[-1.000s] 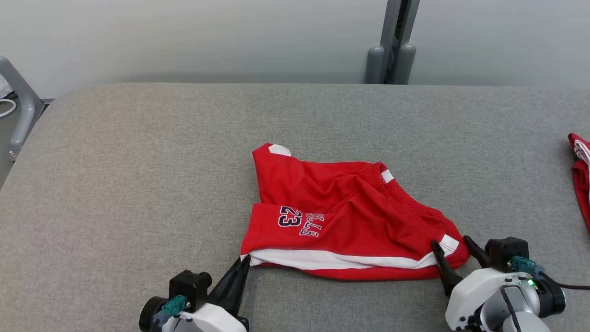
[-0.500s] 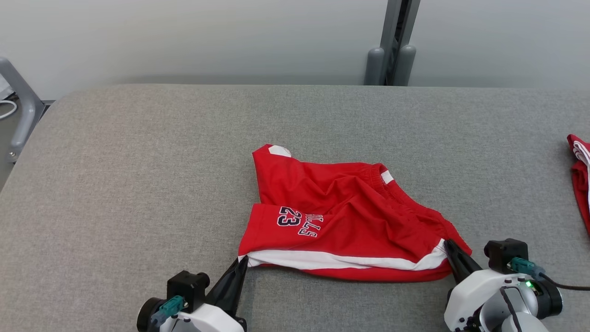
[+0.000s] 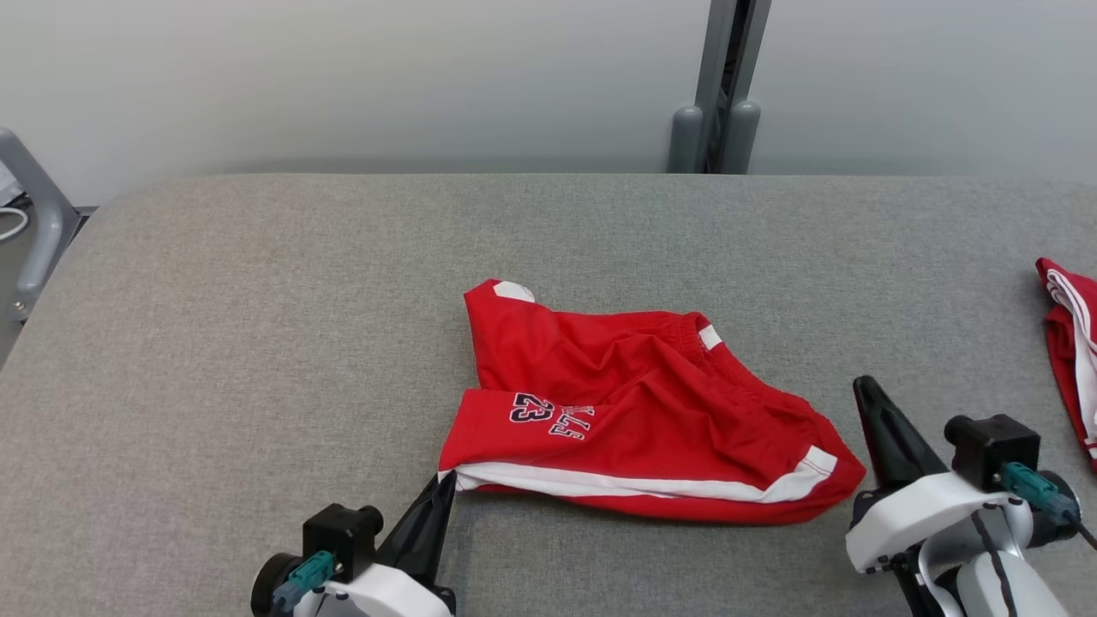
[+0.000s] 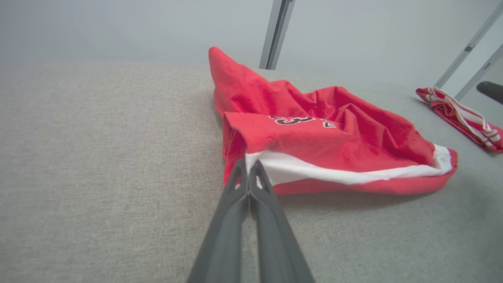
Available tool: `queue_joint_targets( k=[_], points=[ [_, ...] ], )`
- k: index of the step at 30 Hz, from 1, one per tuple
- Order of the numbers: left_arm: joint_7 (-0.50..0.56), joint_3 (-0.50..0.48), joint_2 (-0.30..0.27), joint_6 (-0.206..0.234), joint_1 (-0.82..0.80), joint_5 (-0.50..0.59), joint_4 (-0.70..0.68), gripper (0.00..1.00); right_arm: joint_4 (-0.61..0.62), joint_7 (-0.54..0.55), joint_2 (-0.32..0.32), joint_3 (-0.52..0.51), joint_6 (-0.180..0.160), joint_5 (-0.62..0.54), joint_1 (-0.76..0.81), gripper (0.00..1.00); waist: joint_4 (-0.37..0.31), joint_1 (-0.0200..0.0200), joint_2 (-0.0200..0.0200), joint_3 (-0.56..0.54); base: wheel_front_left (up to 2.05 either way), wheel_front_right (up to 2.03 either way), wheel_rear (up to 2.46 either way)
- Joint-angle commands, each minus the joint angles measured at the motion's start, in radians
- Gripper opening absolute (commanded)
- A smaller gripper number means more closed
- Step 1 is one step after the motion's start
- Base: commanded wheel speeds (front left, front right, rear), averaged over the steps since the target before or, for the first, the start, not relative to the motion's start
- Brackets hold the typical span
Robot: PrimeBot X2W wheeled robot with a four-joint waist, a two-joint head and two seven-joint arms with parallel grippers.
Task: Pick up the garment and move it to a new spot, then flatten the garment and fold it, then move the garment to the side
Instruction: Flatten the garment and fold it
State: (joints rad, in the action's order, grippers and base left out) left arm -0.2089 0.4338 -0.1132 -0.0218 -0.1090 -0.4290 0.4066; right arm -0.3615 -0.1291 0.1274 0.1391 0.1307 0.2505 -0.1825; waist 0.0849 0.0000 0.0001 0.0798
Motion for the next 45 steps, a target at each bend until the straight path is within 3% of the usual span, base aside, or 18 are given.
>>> queue_joint_targets(
  k=[1, 10, 11, 12, 13, 27, 39, 45],
  points=[
    [-0.007, -0.005, -0.005, 0.004, -0.001, -0.002, -0.002, 0.0, 0.011, -0.015, 0.004, -0.005, 0.0, -0.004, -0.013, 0.0, 0.0, 0.0, -0.0001, -0.002, 0.0, 0.0, 0.0],
    [-0.023, -0.01, -0.009, 0.022, 0.016, -0.01, -0.014, 0.0, 0.222, -0.129, 0.026, -0.062, 0.0, -0.103, 0.023, 0.0, -0.015, 0.0, -0.0001, -0.019, 0.0, 0.0, 0.0],
    [-0.024, -0.01, -0.009, 0.023, 0.015, -0.012, -0.014, 0.0, 0.237, -0.13, 0.03, -0.068, 0.0, -0.108, 0.03, 0.24, -0.017, 0.0, -0.0001, -0.019, 0.0, 0.0, 0.0],
    [-0.025, -0.01, -0.009, 0.022, 0.013, -0.012, -0.014, 0.0, 0.251, -0.132, 0.031, -0.076, 0.0, -0.114, 0.04, 0.77, -0.018, 0.0, -0.0001, -0.018, 0.0, 0.0, 0.0],
    [-0.027, -0.01, -0.01, 0.022, 0.012, -0.013, -0.014, 0.0, 0.266, -0.132, 0.029, -0.085, 0.0, -0.116, 0.051, 1.0, -0.02, 0.0, -0.0001, -0.018, 0.0, 0.0, 0.0],
    [-0.033, 0.001, -0.016, 0.022, 0.005, -0.014, 0.003, 0.0, 0.304, -0.139, 0.0, -0.106, 0.0, -0.148, 0.121, 1.0, -0.038, 0.0, -0.0001, -0.018, 0.0, 0.0, 0.0],
    [-0.025, 0.029, -0.014, 0.012, -0.035, -0.004, 0.014, 0.0, 0.148, 0.17, 0.29, 0.222, 0.0, 0.112, -0.014, 1.0, -0.019, 0.0, -0.0001, 0.037, 0.0, 0.0, 0.0],
    [-0.031, 0.039, -0.003, 0.008, -0.052, -0.006, 0.028, 0.0, 0.132, 0.275, 0.384, 0.35, 0.0, 0.271, -0.07, 1.0, 0.006, 0.0, -0.0001, 0.05, 0.0, 0.0, 0.0]
  ],
)
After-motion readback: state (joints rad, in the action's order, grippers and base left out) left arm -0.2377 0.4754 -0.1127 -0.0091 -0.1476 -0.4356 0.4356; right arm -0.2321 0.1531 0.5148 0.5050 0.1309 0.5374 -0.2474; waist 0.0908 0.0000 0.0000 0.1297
